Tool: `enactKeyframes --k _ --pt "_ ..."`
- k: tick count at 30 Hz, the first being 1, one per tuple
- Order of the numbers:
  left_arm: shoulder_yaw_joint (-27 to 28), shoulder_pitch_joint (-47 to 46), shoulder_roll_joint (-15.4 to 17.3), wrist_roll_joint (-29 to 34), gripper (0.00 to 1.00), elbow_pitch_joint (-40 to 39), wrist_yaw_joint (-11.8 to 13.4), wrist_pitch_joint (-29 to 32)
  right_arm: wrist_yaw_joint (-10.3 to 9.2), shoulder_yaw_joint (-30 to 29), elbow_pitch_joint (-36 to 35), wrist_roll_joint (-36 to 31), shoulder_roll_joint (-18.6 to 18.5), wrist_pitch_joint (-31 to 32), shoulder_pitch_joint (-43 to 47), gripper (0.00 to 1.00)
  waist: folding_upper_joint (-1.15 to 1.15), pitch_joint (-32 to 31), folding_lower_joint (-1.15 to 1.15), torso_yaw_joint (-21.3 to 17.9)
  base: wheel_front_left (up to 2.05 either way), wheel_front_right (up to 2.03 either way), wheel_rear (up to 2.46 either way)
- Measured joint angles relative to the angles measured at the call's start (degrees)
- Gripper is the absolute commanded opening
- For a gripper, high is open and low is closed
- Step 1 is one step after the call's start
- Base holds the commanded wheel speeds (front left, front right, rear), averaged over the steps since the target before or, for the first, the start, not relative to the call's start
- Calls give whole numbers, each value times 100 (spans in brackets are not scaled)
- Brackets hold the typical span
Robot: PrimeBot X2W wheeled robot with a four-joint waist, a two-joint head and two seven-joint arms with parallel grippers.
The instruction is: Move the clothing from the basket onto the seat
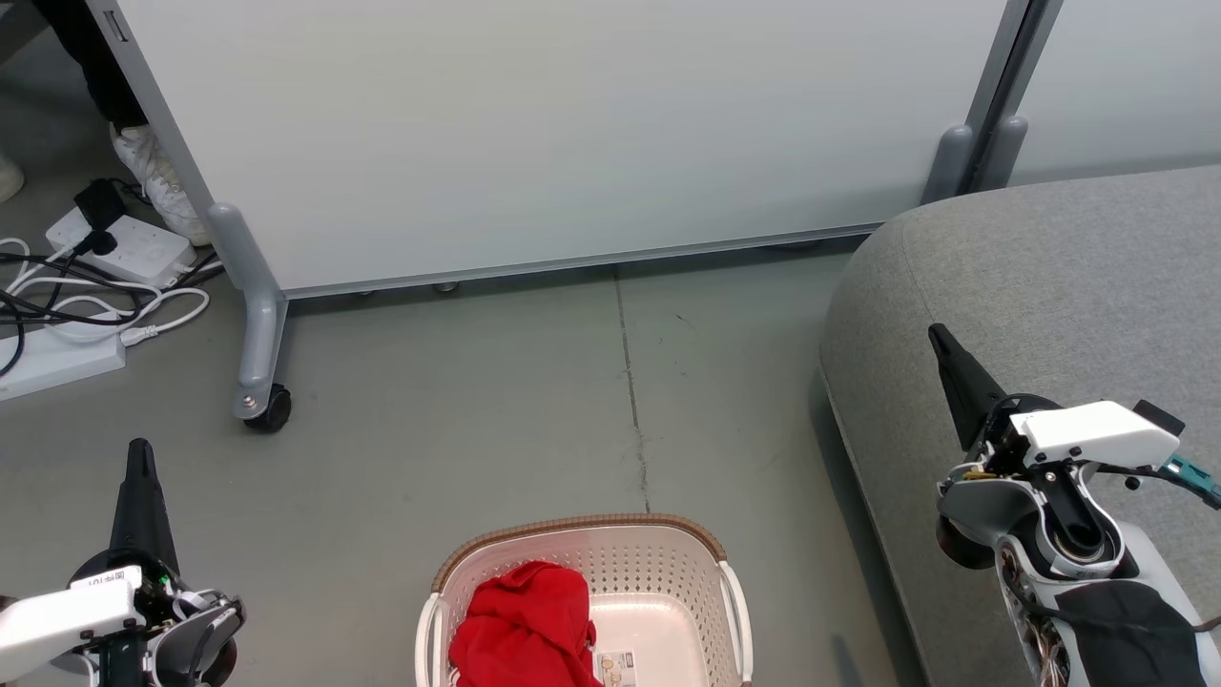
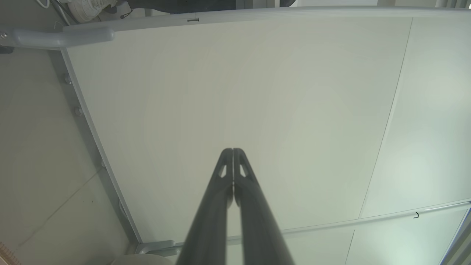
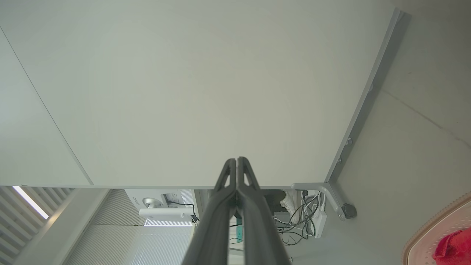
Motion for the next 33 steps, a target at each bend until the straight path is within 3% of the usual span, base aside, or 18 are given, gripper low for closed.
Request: enactKeyframes --k 9,10,25,26,27,33 --pt "-1 0 0 0 0 0 0 0 0 0 0 0 0 0 0 0 0 0 0 0 0 0 0" --pt "-2 8 -4 0 100 15 1 0 0 -3 11 -2 5 -1 13 100 0 0 0 0 0 0 0" --pt "-360 131 -12 234 100 15 12 -234 -18 20 -279 -383 16 -375 514 100 0 -7 0 3 0 0 0" --pt "-617 80 138 1267 100 -176 12 -463 -18 -26 -701 -1675 -51 -627 596 100 0 -1 0 4 0 0 0" --pt "-661 66 149 1559 100 -204 12 -490 -18 -27 -811 -2054 -71 -686 597 100 0 0 0 8 0 0 0" --pt "-837 35 211 2345 100 -240 52 -587 -16 -21 -1079 -2889 -83 -817 649 100 0 1 0 19 0 0 0"
